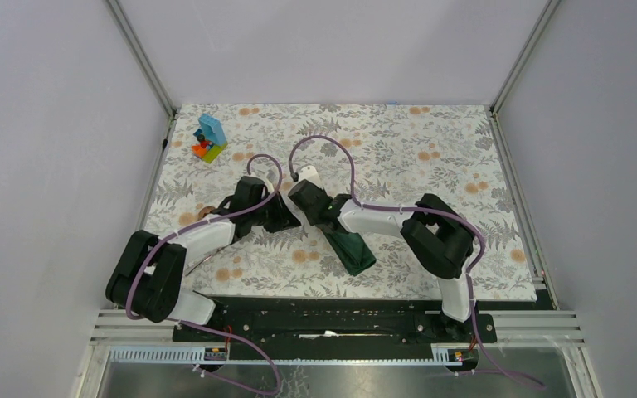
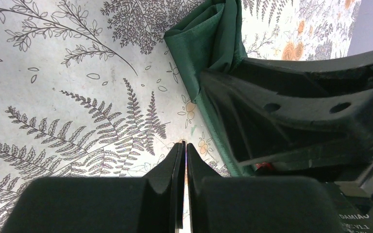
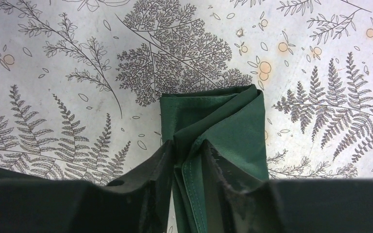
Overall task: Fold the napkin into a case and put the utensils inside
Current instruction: Pick up the top corner of the smaller rectangle folded napkin from the center of the board, then stuff the smaller-rectangle-folded napkin into the folded napkin.
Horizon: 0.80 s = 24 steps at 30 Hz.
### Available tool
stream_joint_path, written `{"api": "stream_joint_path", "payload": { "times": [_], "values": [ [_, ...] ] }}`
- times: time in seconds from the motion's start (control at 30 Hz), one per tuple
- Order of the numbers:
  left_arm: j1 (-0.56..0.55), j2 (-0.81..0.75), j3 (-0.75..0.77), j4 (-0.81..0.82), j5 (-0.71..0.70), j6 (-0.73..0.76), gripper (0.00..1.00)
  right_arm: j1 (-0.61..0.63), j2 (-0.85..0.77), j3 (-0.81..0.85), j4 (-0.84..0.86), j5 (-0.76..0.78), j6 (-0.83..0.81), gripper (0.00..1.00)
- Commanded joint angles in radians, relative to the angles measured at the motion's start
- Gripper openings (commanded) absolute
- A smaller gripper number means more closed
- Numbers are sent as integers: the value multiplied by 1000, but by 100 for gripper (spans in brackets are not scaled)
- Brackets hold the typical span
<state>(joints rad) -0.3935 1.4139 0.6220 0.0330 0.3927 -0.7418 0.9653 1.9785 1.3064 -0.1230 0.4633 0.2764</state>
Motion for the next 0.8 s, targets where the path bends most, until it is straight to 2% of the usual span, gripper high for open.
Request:
{"api": "stream_joint_path", "payload": {
  "times": [0.0, 0.07, 0.17, 0.3, 0.37, 0.43, 0.53, 0.77],
  "values": [
    [7, -33, -10, 42, 13, -2, 8, 16, 5, 39, 3, 68, -4, 26],
    [7, -35, -13, 42, 9, -1, 8, 16, -7, 27, 15, 64, 2, 14],
    [8, -34, -11, 43, 4, 7, 14, 16, -46, -8, 50, 44, 1, 0],
    [6, -12, 9, 59, 14, 14, 32, 14, -108, -61, 92, 8, 6, 0],
    [2, 9, 39, 59, 10, 17, 36, 6, -137, -85, 102, -11, 35, 0],
    [-5, 38, 69, 57, -8, 16, 36, -8, -165, -111, 112, -31, 67, 0],
    [-22, 90, 116, 51, -39, 15, 25, -28, -205, -147, 113, -50, 106, 0],
    [-129, 194, 273, -73, -251, 73, 24, -65, -234, -171, 113, -84, 154, 0]
  ]
}}
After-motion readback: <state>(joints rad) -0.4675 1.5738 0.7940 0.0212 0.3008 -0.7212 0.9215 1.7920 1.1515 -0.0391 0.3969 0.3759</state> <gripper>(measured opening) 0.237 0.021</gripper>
